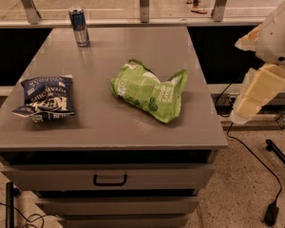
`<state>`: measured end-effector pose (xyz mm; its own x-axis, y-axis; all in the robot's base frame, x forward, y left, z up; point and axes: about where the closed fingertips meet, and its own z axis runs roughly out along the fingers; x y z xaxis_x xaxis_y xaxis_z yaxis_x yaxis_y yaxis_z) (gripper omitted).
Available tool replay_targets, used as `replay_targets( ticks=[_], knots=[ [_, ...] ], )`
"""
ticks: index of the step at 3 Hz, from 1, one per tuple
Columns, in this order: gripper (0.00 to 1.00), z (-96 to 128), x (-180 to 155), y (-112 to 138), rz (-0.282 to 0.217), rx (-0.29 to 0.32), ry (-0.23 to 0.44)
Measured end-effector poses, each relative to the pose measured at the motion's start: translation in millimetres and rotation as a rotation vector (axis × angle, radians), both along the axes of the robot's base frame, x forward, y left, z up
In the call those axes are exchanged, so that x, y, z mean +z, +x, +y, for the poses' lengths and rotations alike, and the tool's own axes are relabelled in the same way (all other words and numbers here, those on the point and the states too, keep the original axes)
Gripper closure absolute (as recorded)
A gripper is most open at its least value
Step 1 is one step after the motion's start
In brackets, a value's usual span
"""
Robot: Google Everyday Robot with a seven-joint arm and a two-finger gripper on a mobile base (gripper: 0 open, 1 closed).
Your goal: Move green rice chip bag near redbull can
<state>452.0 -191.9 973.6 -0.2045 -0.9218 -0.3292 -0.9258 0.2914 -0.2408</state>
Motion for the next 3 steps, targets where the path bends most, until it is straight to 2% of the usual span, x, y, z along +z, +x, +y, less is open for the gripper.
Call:
replay_targets(
  ticks=[2,3],
  knots=[
    [0.00,59.8,-20.6,31.5,-0.041,0.036,0.171],
    [0.00,85.2,-33.8,49.8,-0.054,-0.007,0.233]
  ],
)
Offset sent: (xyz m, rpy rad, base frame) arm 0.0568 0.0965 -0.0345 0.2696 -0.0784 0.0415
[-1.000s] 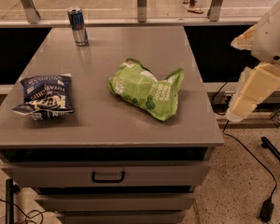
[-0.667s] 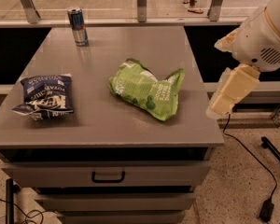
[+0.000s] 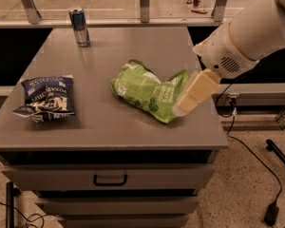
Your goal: Move green rice chip bag near redbull can
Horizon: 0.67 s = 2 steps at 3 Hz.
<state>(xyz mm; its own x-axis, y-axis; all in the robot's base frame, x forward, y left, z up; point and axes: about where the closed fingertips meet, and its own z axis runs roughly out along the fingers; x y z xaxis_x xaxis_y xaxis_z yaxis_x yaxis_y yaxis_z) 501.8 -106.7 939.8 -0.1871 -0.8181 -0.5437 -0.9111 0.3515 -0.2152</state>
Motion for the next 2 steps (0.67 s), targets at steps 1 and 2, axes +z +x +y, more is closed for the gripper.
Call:
replay_targets(
  ticks=[1,2],
  knots=[
    [0.00,22.1,-18.0,17.1,0.009,-0.051,0.051],
    [0.00,39.9,-34.7,30.6,0.015,-0.083,0.083]
  ],
)
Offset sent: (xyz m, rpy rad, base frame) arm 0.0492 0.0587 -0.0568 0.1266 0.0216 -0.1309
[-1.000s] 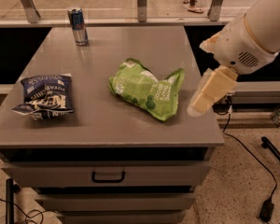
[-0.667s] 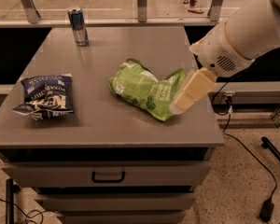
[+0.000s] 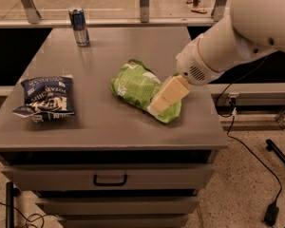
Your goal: Move green rice chip bag near redbull can
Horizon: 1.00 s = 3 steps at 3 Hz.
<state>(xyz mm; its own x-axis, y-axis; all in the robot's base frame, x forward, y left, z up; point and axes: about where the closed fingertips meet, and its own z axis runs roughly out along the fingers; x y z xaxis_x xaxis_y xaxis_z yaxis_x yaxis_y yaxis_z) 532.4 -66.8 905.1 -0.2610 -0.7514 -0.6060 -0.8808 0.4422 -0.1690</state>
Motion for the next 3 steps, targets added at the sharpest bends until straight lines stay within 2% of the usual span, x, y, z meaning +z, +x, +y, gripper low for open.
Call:
replay_targets(
  ticks=[2,3],
  knots=[
    [0.00,28.6,-25.2,25.4,0.004,0.016,0.022],
    [0.00,37.8,-34.4,28.8,0.012,0.033,0.013]
  ],
)
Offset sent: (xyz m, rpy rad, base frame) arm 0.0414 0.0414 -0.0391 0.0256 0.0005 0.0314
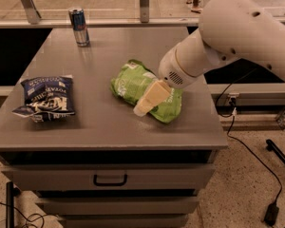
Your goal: Move green rice chip bag near redbull can
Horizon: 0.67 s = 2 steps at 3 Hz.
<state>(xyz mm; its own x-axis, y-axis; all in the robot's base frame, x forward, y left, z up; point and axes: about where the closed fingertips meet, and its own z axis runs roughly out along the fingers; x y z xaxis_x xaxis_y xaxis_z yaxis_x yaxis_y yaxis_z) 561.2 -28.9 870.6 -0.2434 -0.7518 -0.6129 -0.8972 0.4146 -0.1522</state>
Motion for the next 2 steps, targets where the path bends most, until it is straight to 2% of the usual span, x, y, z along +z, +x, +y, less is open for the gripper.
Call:
replay_targets(
  ticks=[2],
  knots=[
    [0.00,3.4,-18.5,4.3,0.018,0.016,-0.029]
  ],
)
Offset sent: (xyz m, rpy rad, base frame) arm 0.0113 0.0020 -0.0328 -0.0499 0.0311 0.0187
